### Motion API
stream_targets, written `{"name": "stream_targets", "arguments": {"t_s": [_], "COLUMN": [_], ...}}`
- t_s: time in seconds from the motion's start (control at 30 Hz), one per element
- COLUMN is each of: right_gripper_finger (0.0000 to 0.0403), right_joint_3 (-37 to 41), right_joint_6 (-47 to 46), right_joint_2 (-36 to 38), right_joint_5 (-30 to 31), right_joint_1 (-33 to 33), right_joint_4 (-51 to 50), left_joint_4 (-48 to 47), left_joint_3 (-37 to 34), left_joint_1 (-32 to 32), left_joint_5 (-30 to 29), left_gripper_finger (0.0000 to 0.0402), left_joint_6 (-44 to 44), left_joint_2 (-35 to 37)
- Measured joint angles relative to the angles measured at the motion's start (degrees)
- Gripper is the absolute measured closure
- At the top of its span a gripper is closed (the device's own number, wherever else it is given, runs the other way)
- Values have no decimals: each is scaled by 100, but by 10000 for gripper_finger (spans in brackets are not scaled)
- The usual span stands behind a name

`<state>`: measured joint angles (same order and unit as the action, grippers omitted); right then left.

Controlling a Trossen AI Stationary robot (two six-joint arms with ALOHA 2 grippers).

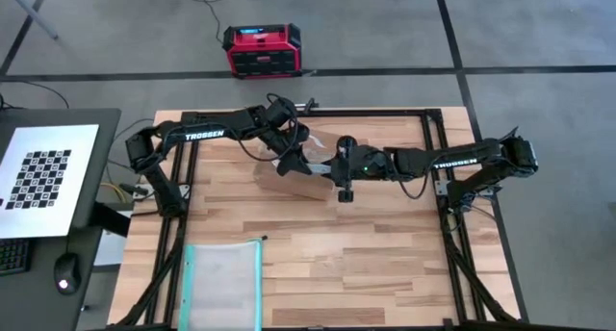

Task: Unpack boxes
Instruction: Open the cardboard box using the gray cutter

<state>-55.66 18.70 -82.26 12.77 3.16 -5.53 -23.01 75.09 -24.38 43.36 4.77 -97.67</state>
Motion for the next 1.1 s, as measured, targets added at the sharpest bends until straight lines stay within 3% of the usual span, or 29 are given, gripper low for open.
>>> {"name": "stream_targets", "arguments": {"t_s": [0.17,0.33,0.47,0.57,0.73,0.83,1.1], "right_gripper_finger": [276,190,156,152,150,149,148], "right_joint_3": [4,-206,-415,-433,-314,-62,525], "right_joint_6": [115,-268,-596,-944,-1640,-1866,-2260], "right_joint_2": [36,293,677,1122,1734,1997,1827], "right_joint_5": [212,340,302,-146,-1460,-2153,-3009], "right_joint_1": [2,26,209,495,1289,1632,1840], "right_joint_4": [-27,-307,-783,-979,-1254,-785,972], "left_joint_4": [71,47,47,61,327,825,1535], "left_joint_3": [-1,0,2,2,2,2,5], "left_joint_1": [3,4,2,46,85,90,191], "left_joint_5": [-341,-990,-1525,-1854,-2289,-2356,-2292], "left_gripper_finger": [335,353,353,353,353,353,353], "left_joint_6": [-134,-379,-679,-929,-1180,-1138,-854], "left_joint_2": [35,139,409,624,1140,1369,1429]}}
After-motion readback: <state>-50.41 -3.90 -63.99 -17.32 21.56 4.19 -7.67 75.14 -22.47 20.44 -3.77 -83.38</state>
